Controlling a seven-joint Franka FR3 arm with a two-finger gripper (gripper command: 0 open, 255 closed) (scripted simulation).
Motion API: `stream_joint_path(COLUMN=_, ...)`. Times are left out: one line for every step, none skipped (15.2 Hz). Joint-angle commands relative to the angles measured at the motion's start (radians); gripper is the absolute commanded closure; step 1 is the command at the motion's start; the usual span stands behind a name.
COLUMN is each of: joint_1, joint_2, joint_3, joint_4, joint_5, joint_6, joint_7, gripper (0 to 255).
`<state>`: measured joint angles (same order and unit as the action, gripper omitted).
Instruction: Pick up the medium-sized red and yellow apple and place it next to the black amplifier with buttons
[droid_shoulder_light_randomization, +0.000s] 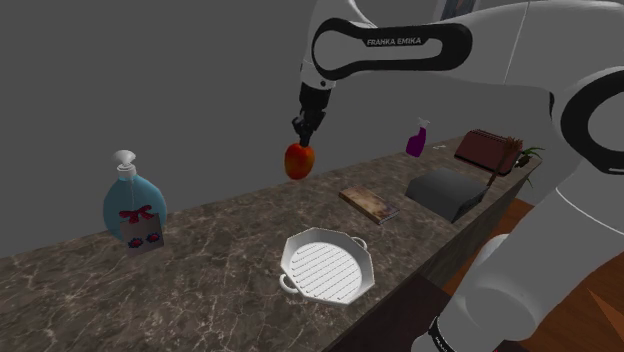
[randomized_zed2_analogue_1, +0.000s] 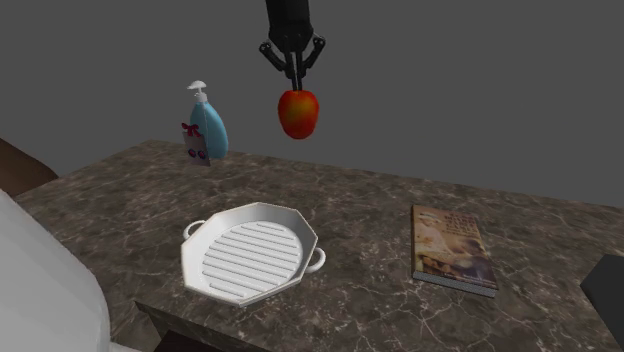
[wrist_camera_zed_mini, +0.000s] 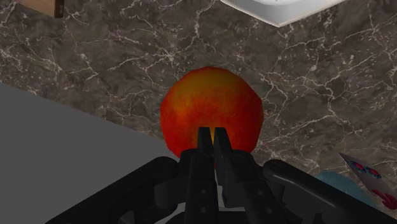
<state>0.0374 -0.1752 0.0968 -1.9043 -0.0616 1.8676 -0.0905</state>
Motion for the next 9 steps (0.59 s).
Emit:
stream_joint_path(joint_1=-0.018, joint_2=-0.049, joint_3=-0.028, joint_4=-0.052, joint_5=0.005, joint_6=0.006, joint_7=-0.047, gripper=255)
stream_joint_path(joint_1=-0.026, joint_2=-0.069, joint_3=-0.042, joint_4=-0.073, joint_5=0.006, joint_6=0.008, joint_7=-0.07, gripper=255)
stream_joint_path(joint_1=-0.033, joint_2=-0.089, joint_3=-0.057, joint_4=-0.093, joint_5=0.007, joint_6=0.01, joint_7=-0.092, gripper=255)
stream_joint_path(joint_1=-0.041, joint_2=-0.108, joint_3=-0.072, joint_4=-0.112, joint_5=0.007, joint_6=0.011, joint_7=-0.114, gripper=255)
stream_joint_path(joint_1=-0.049, joint_2=-0.126, joint_3=-0.087, joint_4=-0.13, joint_5=0.006, joint_6=0.012, joint_7=-0.137, gripper=255)
stream_joint_path(joint_1=-0.057, joint_2=-0.143, joint_3=-0.102, joint_4=-0.146, joint_5=0.005, joint_6=0.013, joint_7=-0.159, gripper=255)
stream_joint_path(joint_1=-0.065, joint_2=-0.159, joint_3=-0.117, joint_4=-0.162, joint_5=0.003, joint_6=0.013, joint_7=-0.182, gripper=255)
stream_joint_path(joint_1=-0.073, joint_2=-0.174, joint_3=-0.133, joint_4=-0.176, joint_5=0.001, joint_6=0.013, joint_7=-0.204, gripper=255)
stream_joint_path(joint_1=-0.081, joint_2=-0.189, joint_3=-0.149, joint_4=-0.189, joint_5=-0.002, joint_6=0.013, joint_7=-0.227, gripper=255)
